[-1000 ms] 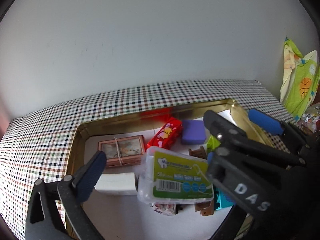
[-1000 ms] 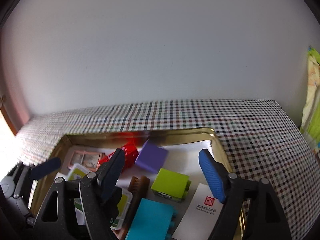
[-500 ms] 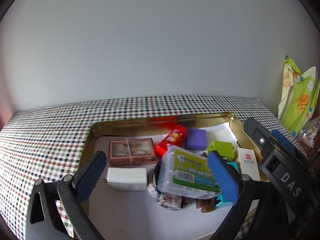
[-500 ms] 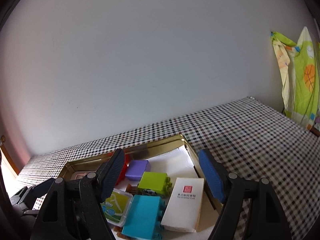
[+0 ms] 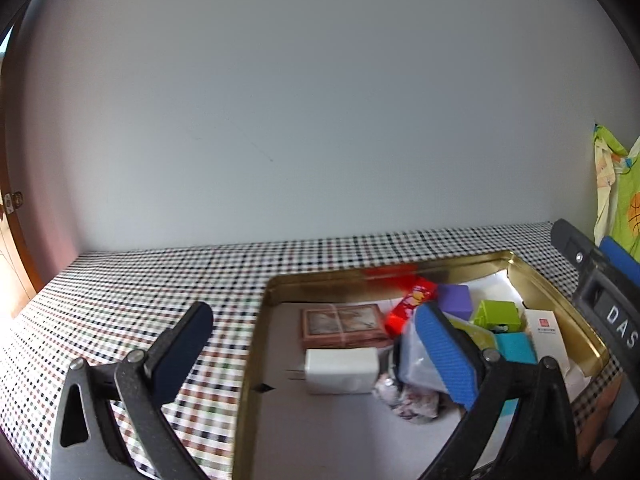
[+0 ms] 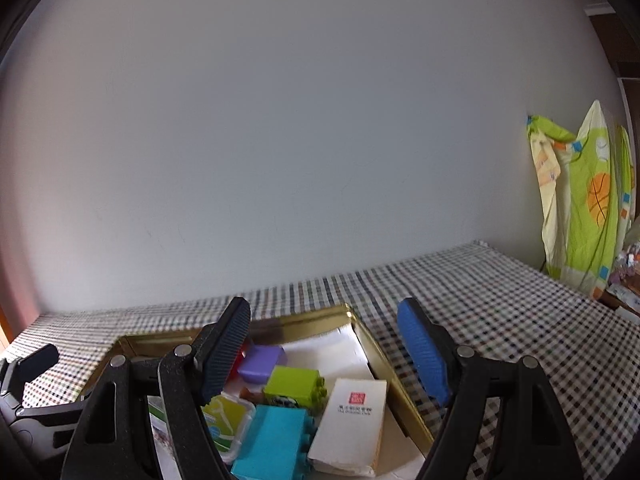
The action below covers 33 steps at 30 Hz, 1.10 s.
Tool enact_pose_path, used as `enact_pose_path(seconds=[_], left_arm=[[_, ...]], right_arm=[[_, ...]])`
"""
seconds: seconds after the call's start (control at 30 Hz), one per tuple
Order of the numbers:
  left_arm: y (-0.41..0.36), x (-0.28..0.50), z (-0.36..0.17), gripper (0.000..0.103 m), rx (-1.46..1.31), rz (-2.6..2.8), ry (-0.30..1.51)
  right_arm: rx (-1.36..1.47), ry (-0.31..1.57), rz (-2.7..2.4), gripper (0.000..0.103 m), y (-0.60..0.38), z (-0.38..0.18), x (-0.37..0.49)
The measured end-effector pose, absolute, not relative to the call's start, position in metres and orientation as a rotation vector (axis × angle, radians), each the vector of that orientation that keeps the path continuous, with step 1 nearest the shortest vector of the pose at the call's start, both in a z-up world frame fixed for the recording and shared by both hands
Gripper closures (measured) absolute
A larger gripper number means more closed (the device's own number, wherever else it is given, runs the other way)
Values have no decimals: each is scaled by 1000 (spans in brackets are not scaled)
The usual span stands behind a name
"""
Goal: Organize rigid objects
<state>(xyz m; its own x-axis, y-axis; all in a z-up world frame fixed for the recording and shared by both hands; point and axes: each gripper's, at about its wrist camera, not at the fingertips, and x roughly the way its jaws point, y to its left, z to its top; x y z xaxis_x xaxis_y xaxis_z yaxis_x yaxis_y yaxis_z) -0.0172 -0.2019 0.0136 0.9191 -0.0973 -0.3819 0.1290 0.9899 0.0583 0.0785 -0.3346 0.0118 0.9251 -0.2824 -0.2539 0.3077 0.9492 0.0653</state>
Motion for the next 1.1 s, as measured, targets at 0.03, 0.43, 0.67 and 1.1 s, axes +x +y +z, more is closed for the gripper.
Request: enact_pose_path(seconds=[0.03, 0.43, 0.67, 1.1], left_arm=[[-199, -18, 13, 0, 86, -113, 387], [-183, -30, 12, 0, 73, -91, 368], [-180, -42, 15, 0, 73, -88, 336], [-174, -55, 18, 0, 52, -109, 285]], right_arm=[[96, 238, -308, 25, -334, 12, 78], [72, 169, -363, 25, -323, 15, 55], [22, 119, -380, 25, -301, 19, 32], [-24, -29, -379, 13, -277, 23, -4]])
